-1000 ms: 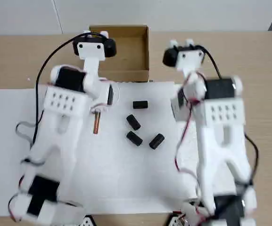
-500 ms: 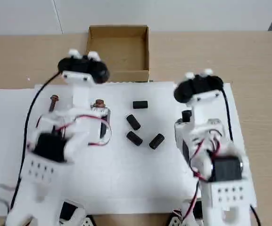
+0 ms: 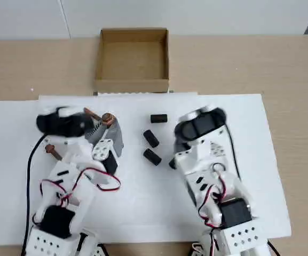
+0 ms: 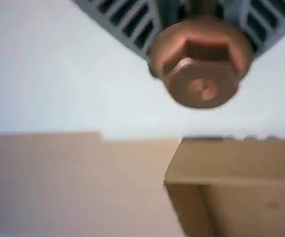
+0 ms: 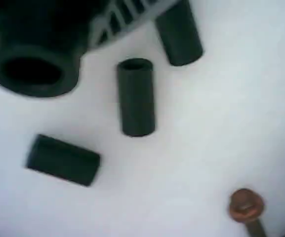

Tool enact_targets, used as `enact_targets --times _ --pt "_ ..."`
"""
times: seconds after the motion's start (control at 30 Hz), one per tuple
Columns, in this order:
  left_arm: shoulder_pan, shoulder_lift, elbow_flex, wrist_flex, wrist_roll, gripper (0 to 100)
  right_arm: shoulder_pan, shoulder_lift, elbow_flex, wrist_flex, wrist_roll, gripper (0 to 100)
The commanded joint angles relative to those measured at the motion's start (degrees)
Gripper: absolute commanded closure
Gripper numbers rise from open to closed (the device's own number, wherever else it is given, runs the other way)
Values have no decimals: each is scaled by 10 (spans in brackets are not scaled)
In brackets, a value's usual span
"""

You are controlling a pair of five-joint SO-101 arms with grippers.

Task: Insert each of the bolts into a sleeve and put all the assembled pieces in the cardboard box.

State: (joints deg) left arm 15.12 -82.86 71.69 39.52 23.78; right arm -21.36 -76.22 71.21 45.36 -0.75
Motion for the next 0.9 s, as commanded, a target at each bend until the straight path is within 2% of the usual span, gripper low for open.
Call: enact_targets --times 0.0,0.37,0.53,0.6,0.73,0.87 --pt "4 -73 29 -27 14 995 -38 -39 28 -39 -4 996" --pt "4 -215 94 -28 73 995 -151 -286 185 -61 4 996" --pt "6 -213 92 -28 113 995 -173 -265 192 -85 19 996" --pt "26 -213 91 -28 123 995 -184 -265 193 -102 23 996" --pt "75 -213 91 -30 124 995 -210 -265 193 -106 50 996" --pt "80 -213 91 -49 124 995 -211 -265 193 -102 52 996"
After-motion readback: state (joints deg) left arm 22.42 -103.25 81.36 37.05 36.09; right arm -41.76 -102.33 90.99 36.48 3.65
